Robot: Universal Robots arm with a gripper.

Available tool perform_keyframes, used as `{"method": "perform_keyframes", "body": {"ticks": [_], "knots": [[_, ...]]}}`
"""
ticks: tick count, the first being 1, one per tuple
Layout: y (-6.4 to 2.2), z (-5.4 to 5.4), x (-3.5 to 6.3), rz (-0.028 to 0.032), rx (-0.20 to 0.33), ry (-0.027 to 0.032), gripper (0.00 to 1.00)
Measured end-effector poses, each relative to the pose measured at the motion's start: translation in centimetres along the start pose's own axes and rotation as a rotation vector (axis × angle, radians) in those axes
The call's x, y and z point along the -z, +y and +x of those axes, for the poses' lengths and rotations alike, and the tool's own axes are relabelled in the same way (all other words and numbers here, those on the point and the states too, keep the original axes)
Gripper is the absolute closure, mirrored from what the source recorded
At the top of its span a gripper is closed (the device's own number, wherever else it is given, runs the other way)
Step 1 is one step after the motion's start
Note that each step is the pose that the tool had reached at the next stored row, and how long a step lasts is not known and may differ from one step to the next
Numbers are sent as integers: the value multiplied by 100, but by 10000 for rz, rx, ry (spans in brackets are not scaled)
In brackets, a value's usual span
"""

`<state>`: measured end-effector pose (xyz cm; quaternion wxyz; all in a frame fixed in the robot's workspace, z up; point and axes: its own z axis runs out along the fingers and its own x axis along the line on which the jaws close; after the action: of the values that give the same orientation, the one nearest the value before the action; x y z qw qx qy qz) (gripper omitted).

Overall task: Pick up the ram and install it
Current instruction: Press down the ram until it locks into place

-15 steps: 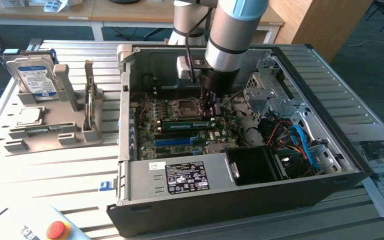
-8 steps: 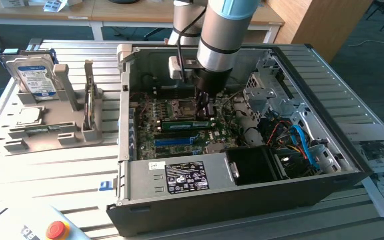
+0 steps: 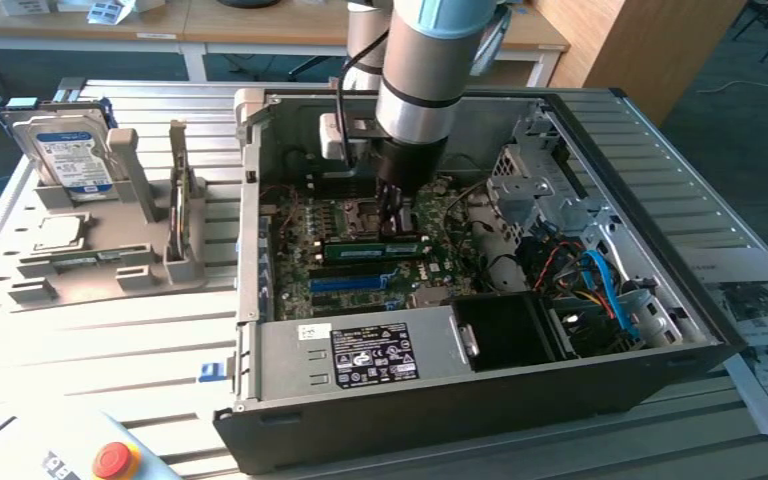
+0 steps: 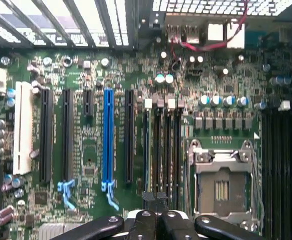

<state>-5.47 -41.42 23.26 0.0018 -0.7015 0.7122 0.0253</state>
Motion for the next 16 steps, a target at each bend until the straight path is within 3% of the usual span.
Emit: {"method": "perform_keyframes", "body": {"ticks": [6,12,16], "knots": [[105,1,-3,25,0,0,90],[121,2,-4,28,1,1,90],[174,3,-5,70,2,1,90]]}}
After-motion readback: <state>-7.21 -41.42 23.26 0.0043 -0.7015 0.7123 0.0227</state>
